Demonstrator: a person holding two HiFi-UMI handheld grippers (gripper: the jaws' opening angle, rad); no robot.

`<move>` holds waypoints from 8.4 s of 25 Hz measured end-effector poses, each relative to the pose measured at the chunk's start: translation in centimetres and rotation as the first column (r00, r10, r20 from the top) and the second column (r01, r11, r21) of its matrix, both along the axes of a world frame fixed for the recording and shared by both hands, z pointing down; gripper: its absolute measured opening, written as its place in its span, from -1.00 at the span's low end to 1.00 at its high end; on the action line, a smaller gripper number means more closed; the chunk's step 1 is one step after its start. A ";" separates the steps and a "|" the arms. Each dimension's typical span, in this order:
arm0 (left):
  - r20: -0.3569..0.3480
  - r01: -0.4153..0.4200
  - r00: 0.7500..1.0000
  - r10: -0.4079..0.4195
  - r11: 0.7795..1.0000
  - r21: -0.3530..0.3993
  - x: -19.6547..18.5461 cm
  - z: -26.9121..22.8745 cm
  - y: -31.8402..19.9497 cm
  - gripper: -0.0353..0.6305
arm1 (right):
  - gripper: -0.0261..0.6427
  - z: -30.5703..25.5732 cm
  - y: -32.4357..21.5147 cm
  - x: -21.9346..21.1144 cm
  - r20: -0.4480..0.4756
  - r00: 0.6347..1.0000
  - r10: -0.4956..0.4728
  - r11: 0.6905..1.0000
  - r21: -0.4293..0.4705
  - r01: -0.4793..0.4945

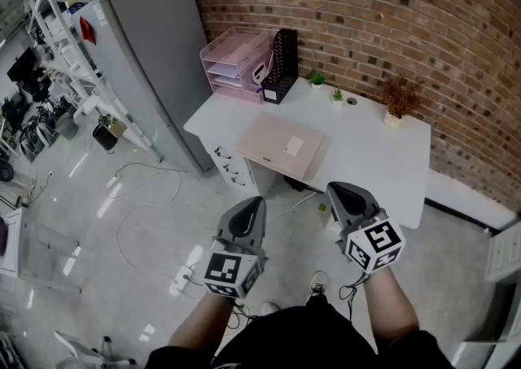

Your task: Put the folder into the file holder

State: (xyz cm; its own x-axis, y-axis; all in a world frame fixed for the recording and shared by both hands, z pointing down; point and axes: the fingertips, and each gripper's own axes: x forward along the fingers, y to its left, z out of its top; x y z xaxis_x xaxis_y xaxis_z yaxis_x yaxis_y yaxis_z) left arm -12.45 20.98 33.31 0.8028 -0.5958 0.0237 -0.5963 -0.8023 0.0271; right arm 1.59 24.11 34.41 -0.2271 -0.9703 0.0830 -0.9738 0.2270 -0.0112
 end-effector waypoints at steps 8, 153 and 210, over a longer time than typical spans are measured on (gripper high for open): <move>0.002 0.002 1.000 -0.002 1.000 -0.003 0.6 0.4 -0.5 -0.88 | -0.91 0.3 -0.4 0.8 0.012 1.000 0.006 1.000 0.007 -0.006; 0.093 0.308 0.867 -0.489 0.380 -0.872 6.6 37.3 -32.9 0.15 | 0.12 33.9 -43.7 8.7 -0.062 0.863 -0.502 0.613 -0.729 0.304; -0.284 0.147 0.807 -0.518 0.642 -0.752 3.6 22.4 -37.6 -0.33 | 0.15 28.8 -42.8 6.6 0.354 0.879 -0.319 0.703 -0.533 0.470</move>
